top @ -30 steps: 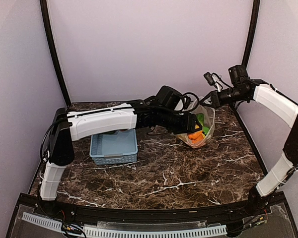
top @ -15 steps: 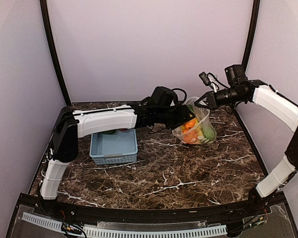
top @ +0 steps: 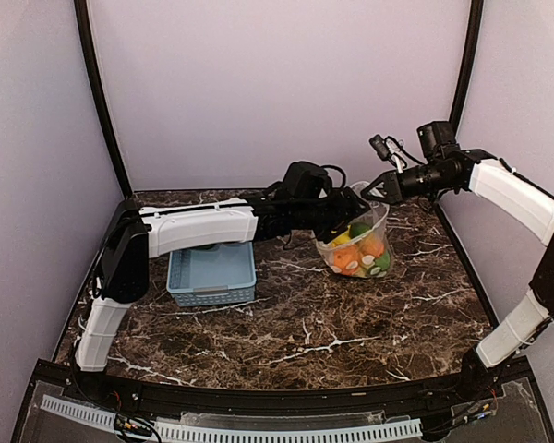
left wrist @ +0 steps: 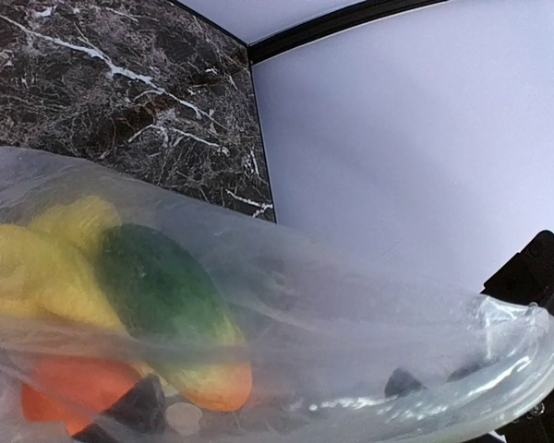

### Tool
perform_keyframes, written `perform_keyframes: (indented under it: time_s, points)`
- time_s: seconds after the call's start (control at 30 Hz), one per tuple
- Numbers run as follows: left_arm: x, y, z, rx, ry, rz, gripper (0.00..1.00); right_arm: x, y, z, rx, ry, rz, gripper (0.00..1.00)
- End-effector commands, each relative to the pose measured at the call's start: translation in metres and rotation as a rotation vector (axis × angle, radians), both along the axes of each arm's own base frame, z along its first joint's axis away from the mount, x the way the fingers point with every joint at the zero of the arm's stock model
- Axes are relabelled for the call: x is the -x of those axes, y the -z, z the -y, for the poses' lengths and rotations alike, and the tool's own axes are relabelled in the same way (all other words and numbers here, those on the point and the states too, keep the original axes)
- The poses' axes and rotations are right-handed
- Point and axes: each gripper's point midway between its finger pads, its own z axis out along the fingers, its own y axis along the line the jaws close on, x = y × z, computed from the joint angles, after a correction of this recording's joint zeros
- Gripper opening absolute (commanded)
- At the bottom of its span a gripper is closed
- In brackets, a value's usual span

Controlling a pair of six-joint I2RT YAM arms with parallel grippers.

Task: Place the food in the zip-top bag and seal the zipper
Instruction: Place the fake fruit in the zipper food storage bag.

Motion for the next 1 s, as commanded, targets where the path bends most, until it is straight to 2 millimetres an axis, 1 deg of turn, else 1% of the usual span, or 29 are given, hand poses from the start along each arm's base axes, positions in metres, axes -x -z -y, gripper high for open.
perform_keyframes:
  time_s: [0.0,0.1,0.13,0.17,0.23,0.27,0.3,0.33,0.4,0.43,0.47,0.5,0.53,0.57,0.6,0.63,0.67,0.7,0.73,0.77,0.8,0.83,0.87,0.9,0.93,0.97]
  points:
    - [0.013,-0.034,0.004,0.023,0.056,0.063,0.80,-0.013,-0.010,0.002,-0.002,0.023,0.054,0.00]
    - [0.028,-0.055,0.004,0.014,0.108,0.124,0.79,-0.018,-0.004,0.007,0.006,0.040,0.044,0.00]
    - [0.031,-0.056,0.003,0.006,0.122,0.127,0.79,-0.019,-0.003,0.009,0.009,0.043,0.043,0.00]
    - [0.035,-0.065,0.001,0.006,0.135,0.148,0.79,-0.020,-0.001,0.010,0.012,0.046,0.042,0.00]
    - [0.041,-0.073,0.000,0.003,0.169,0.175,0.79,-0.023,0.002,0.013,0.022,0.057,0.042,0.00]
    - [0.047,-0.079,0.002,0.022,0.213,0.185,0.79,-0.025,0.003,0.014,0.025,0.063,0.041,0.00]
    - [0.048,-0.083,0.002,0.022,0.243,0.210,0.79,-0.027,0.002,0.017,0.026,0.070,0.043,0.00]
    - [0.055,-0.089,0.003,0.036,0.299,0.214,0.79,-0.029,0.002,0.019,0.030,0.076,0.044,0.00]
    - [0.062,-0.095,-0.002,0.020,0.385,0.251,0.79,-0.034,0.004,0.026,0.048,0.098,0.051,0.00]
    - [0.064,-0.096,-0.006,-0.004,0.432,0.298,0.79,-0.036,0.006,0.029,0.060,0.109,0.056,0.00]
    - [0.067,-0.096,-0.015,-0.047,0.448,0.306,0.79,-0.039,0.007,0.033,0.073,0.123,0.062,0.00]
    - [0.067,-0.095,-0.021,-0.102,0.462,0.373,0.80,-0.041,0.007,0.037,0.084,0.136,0.069,0.00]
    - [0.071,-0.093,-0.035,-0.163,0.464,0.383,0.80,-0.044,0.005,0.042,0.095,0.151,0.078,0.00]
    - [0.063,-0.090,-0.046,-0.246,0.437,0.451,0.81,-0.047,0.003,0.047,0.104,0.167,0.091,0.00]
    - [0.067,-0.088,-0.065,-0.310,0.421,0.460,0.83,-0.050,0.000,0.052,0.112,0.181,0.104,0.00]
    - [0.059,-0.066,-0.081,-0.418,0.387,0.482,0.84,-0.053,-0.004,0.057,0.122,0.196,0.118,0.00]
    - [0.060,-0.079,-0.097,-0.437,0.359,0.515,0.86,-0.055,-0.008,0.061,0.129,0.205,0.130,0.00]
    - [0.057,-0.060,-0.112,-0.506,0.343,0.511,0.87,-0.056,-0.011,0.064,0.133,0.209,0.138,0.00]
    - [0.053,-0.072,-0.128,-0.502,0.307,0.529,0.88,-0.057,-0.015,0.065,0.135,0.212,0.146,0.00]
    - [0.054,-0.064,-0.144,-0.523,0.287,0.515,0.88,-0.057,-0.016,0.066,0.137,0.210,0.152,0.00]
    - [0.046,-0.061,-0.157,-0.529,0.255,0.496,0.89,-0.056,-0.018,0.065,0.136,0.208,0.155,0.00]
    - [0.047,-0.052,-0.170,-0.543,0.239,0.476,0.89,-0.056,-0.017,0.065,0.132,0.204,0.152,0.00]
    - [0.039,-0.048,-0.183,-0.549,0.203,0.454,0.91,-0.055,-0.015,0.063,0.126,0.196,0.145,0.00]
    - [0.039,-0.039,-0.197,-0.566,0.179,0.435,0.92,-0.053,-0.011,0.061,0.116,0.188,0.132,0.00]
    - [0.032,-0.034,-0.209,-0.575,0.143,0.413,0.95,-0.051,-0.005,0.060,0.106,0.177,0.112,0.00]
    - [0.029,-0.023,-0.222,-0.602,0.110,0.397,0.98,-0.049,0.002,0.056,0.093,0.160,0.091,0.00]
